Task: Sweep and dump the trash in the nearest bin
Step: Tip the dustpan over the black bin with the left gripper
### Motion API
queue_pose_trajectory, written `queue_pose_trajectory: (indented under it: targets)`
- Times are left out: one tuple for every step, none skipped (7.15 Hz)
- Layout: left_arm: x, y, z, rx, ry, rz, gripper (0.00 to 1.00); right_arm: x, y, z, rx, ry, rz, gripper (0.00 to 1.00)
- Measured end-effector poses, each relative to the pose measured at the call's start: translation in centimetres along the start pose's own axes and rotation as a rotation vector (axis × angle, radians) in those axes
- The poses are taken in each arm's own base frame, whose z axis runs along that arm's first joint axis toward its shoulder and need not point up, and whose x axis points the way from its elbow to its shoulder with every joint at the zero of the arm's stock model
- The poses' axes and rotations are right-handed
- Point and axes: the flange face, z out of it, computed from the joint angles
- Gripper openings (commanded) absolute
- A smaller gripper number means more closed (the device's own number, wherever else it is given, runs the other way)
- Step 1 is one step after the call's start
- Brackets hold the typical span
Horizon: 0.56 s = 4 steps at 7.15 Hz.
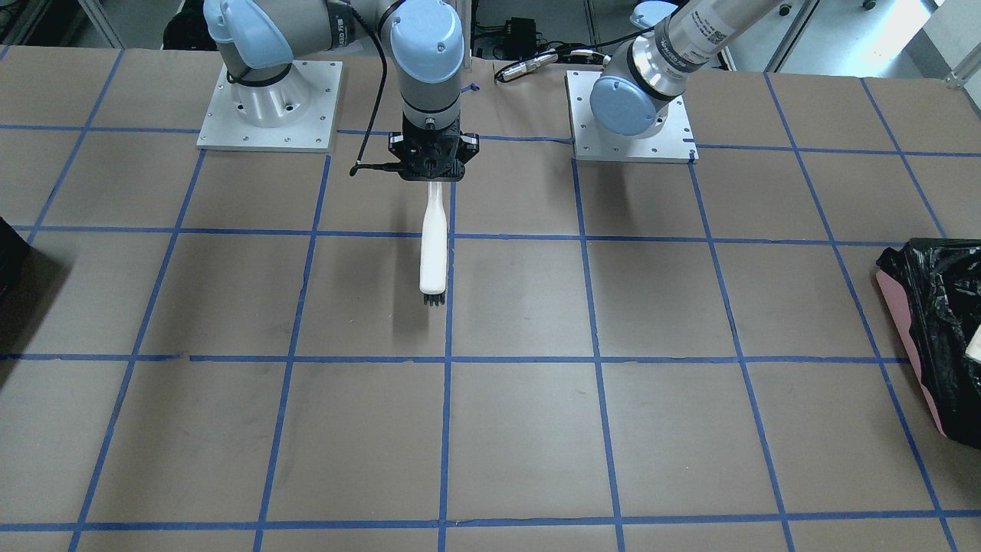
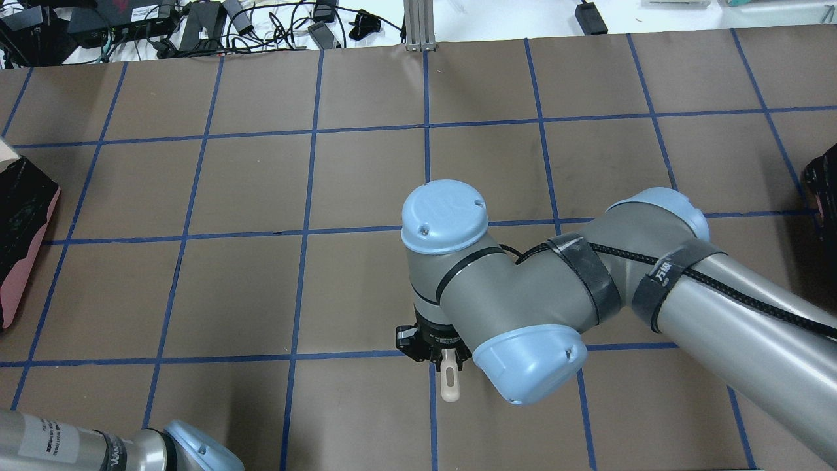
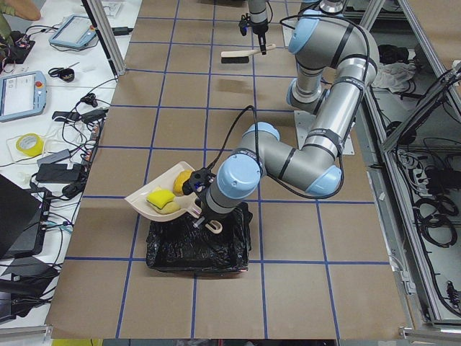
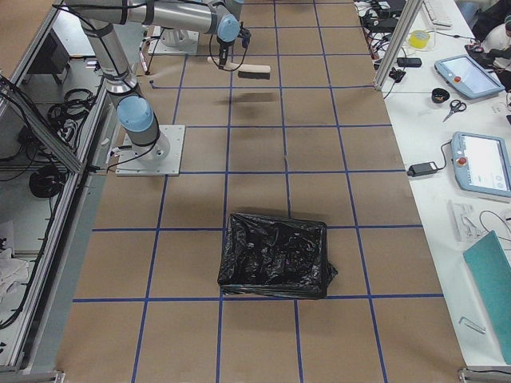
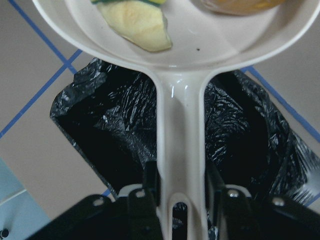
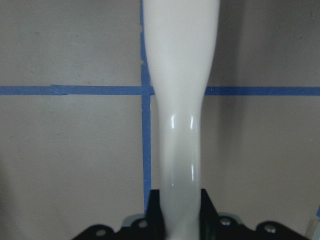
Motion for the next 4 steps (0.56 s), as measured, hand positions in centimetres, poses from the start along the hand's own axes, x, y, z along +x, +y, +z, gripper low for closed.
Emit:
queue_pose_trajectory:
  targets:
    - [-0.9,2.0,0.3,-0.039,-0.032,-0.002,0.00,-0.1,-0.1,0.9,-0.006,0.003,0.011,0.00]
    - [-1.8,3.8,0.8,-0.080,-0.069,0.006,0.00,-0.4,-0.2,2.0,-0.009,0.006,0.021,0.00]
    - [-2.5,5.1,1.6,-0.125,-0.098,0.020,0.00,-1.1,-0.2,3.2,-0.004,0.020,0.018,0.00]
    - [-2.9,6.0,1.9,-0.175,-0.130,0.041,0.00,-2.0,-0.2,4.4,0.007,0.042,0.012,0.00]
